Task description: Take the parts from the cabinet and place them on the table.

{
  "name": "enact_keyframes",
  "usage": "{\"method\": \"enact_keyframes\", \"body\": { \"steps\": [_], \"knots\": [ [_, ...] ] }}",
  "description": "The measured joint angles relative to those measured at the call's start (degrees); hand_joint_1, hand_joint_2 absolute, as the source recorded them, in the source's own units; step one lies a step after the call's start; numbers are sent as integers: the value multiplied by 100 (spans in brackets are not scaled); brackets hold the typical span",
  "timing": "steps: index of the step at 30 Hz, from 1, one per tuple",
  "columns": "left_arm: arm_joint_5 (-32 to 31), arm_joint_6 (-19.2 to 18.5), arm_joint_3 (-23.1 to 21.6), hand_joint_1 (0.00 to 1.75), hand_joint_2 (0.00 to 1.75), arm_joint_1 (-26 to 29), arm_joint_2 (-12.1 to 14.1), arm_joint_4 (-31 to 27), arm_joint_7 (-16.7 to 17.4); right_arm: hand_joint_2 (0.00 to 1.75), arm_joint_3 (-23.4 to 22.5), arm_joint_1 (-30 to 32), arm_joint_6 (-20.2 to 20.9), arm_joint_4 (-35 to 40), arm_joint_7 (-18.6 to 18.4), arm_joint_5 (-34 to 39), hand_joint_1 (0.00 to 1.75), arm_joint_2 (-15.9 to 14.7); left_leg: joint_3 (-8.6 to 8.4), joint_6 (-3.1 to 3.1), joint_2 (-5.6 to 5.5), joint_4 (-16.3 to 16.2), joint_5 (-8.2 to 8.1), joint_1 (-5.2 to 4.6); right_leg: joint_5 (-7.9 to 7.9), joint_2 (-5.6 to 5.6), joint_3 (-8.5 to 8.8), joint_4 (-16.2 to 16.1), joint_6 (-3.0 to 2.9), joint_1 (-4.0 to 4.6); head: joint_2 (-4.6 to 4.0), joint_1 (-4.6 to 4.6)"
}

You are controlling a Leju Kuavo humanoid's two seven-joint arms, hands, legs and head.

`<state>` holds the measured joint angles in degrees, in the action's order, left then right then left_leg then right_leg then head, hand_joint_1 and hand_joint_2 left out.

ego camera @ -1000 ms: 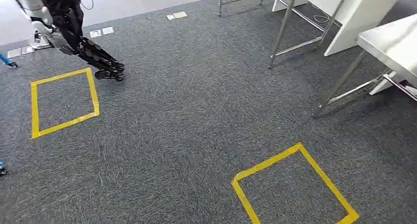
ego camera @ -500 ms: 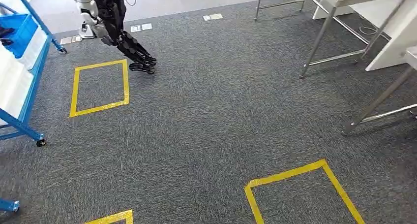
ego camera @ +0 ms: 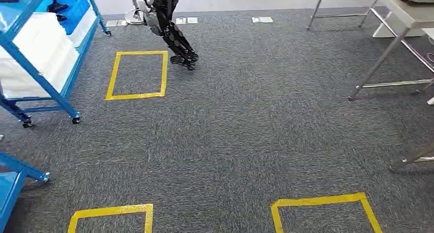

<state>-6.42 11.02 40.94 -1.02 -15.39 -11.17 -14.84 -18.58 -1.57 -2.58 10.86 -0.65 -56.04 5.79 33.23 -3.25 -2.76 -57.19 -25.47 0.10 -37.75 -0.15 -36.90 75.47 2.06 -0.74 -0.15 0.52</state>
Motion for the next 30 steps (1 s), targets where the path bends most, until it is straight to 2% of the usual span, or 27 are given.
{"method": "enact_keyframes", "body": {
  "steps": [1, 2, 3, 4, 5, 6, 8, 9, 10, 11, 12, 14, 15, 16, 17, 18, 19, 20, 21, 23, 24, 25, 26, 27, 29, 30],
  "knots": [
    [-31, 2, 0, 0, 0, 15, 0, 7, -42, 0, -7, 3, -4, 0, -11, 15, 0, -2, -3, 7, -85, -5, 5, 1, 121, 2, 70, -174, 59, -4, 0, -4],
    [-86, 2, -7, 0, 0, 15, 0, 11, -90, 0, -20, 2, -15, 0, -24, 39, 0, -5, -5, 20, -179, -11, 12, 4, 342, 21, 278, -608, 128, -11, 0, 2],
    [-125, 4, -15, 0, 0, 10, -4, 13, -153, 0, -35, 0, -31, 0, -42, 57, 0, -9, -8, 34, -275, -23, 19, 7, 593, 97, 551, -1196, 187, -38, 0, -2],
    [-136, 19, -20, 0, 0, 8, -9, 13, -220, 0, -52, 2, -46, 0, -59, 78, 0, -11, -1, 52, -349, -39, 21, 11, 774, 319, 782, -1701, 216, -84, 0, 4],
    [-142, 83, -22, 0, 0, -1, -9, 13, -273, 0, -70, 7, -61, -4, -72, 100, 0, -9, 11, 99, -422, -80, 5, -30, 776, 452, 789, -1820, 159, -52, 0, 6],
    [-162, 173, -31, 0, 0, -6, -18, 13, -314, 0, -90, 4, -94, -7, -79, 118, 0, -2, 30, 128, -459, -75, 9, -26, 791, 364, 782, -1835, 93, -62, 0, 9],
    [-269, 508, -79, 0, 0, 16, -28, 15, -446, 0, -147, -3, -147, -7, -99, 160, 0, -5, 54, 208, -538, -35, 43, 8, 802, 281, 797, -1820, 7, 0, 0, 0],
    [-343, 751, -105, 0, 0, 23, -33, 20, -531, 0, -177, 5, -175, -7, -103, 181, 0, 0, 81, 248, -604, -43, 65, 13, 840, 201, 834, -1849, -50, -37, 0, 0],
    [-391, 956, -118, 0, 0, 21, -43, 22, -603, 0, -194, -4, -207, -7, -105, 203, 0, 9, 126, 248, -378, -140, -9, 23, 875, 111, 828, -1864, -99, -73, 0, 0],
    [-420, 1076, -133, 0, 0, 7, -61, 22, -647, 0, -210, 10, -221, -7, -105, 208, 0, 13, 247, 269, -33, -394, -224, 5, 885, 61, 815, -1864, -169, -63, 0, -46],
    [-426, 1108, -160, 0, 0, -4, -61, 22, -689, 0, -234, 30, -225, -7, -105, 219, 0, 15, 444, 298, 133, -827, -485, 14, 876, -26, 812, -1864, -180, -45, 0, -83],
    [-437, 1091, -212, 0, 0, -11, -68, 28, -754, 0, -282, 74, -230, -7, -105, 227, 0, 17, 836, 341, 218, -1676, -857, 42, 864, -220, 803, -1862, -196, -13, 0, -81],
    [-437, 989, -241, 0, 0, -7, -70, 35, -769, 0, -306, 81, -234, -7, -109, 240, 0, 15, 921, 357, 241, -1870, -876, 57, 860, -318, 798, -1862, -199, -1, 0, -72],
    [-437, 846, -249, 0, 0, -2, -68, 50, -771, 0, -323, 77, -238, -7, -109, 241, 0, 17, 866, 360, 261, -1782, -788, 65, 856, -383, 779, -1861, -201, 2, 0, -76],
    [-437, 749, -254, 0, 0, -1, -63, 59, -772, 0, -332, 70, -242, -7, -109, 245, 0, 17, 657, 355, 290, -1412, -580, 67, 849, -463, 773, -1861, -205, 3, 0, -79],
    [-437, 680, -256, 0, 0, -2, -63, 61, -776, 0, -339, 67, -245, -7, -109, 253, 0, 24, 322, 341, 383, -837, -342, 66, 827, -535, 778, -1861, -195, 3, 0, -77],
    [-437, 604, -256, 0, 0, -6, -59, 61, -776, 0, -345, 67, -253, -7, -109, 260, 0, 26, 21, 324, 595, -359, -204, 60, 811, -584, 806, -1861, -177, 5, 0, -83],
    [-435, 518, -258, 0, 0, -24, -55, 61, -776, 0, -354, 76, -260, -7, -112, 262, 0, 26, -113, 300, 819, -128, -223, 20, 786, -634, 840, -1856, -138, 59, 0, -81],
    [-426, 399, -258, 0, 0, -28, -52, 66, -776, 0, -369, 87, -265, -7, -114, 271, 0, 33, -111, 269, 738, -104, -189, 10, 771, -682, 840, -1853, -107, 79, 0, -52],
    [-413, 207, -258, 0, 0, -29, -41, 81, -769, 0, -407, 60, -278, -7, -118, 278, 0, 37, -66, 208, 613, -116, -179, -50, 779, -804, 904, -1870, -68, 58, 0, -41],
    [-409, 140, -258, 0, 0, -20, -31, 101, -765, 0, -420, 46, -278, -7, -118, 284, 0, 50, -55, 158, 528, -71, -151, -57, 778, -872, 929, -1884, -28, 70, 0, -57],
    [-409, 70, -258, 0, 0, -16, -28, 105, -746, 0, -428, 40, -282, -4, -131, 291, 0, 57, -112, 87, 463, 7, -82, 31, 718, -754, 870, -1843, 10, 39, 0, -57],
    [-398, 0, -258, 0, 0, -9, -17, 107, -737, 0, -435, 42, -282, -4, -138, 291, 0, 59, -109, 43, 407, 28, -54, 23, 614, -345, 832, -1660, 4, 21, 0, -26],
    [-385, -87, -258, 0, 0, -19, -11, 107, -726, 0, -444, 52, -282, -7, -147, 293, 0, 70, -93, 25, 325, 28, -45, 22, 425, -129, 640, -1265, -36, 15, 0, -26],
    [-378, -280, -258, 0, 0, -20, -4, 107, -726, 0, -474, 86, -282, -9, -164, 306, 0, 70, -74, 19, 140, 26, -41, 16, 68, -28, 177, -337, -57, 1, 0, -22],
    [-378, -403, -258, 0, 0, -10, 4, 107, -741, 0, -485, 106, -284, -9, -164, 310, 0, 68, -73, 23, 38, 22, -38, 15, 5, -15, 6, -25, -28, 1, 0, -13]
  ]
}}
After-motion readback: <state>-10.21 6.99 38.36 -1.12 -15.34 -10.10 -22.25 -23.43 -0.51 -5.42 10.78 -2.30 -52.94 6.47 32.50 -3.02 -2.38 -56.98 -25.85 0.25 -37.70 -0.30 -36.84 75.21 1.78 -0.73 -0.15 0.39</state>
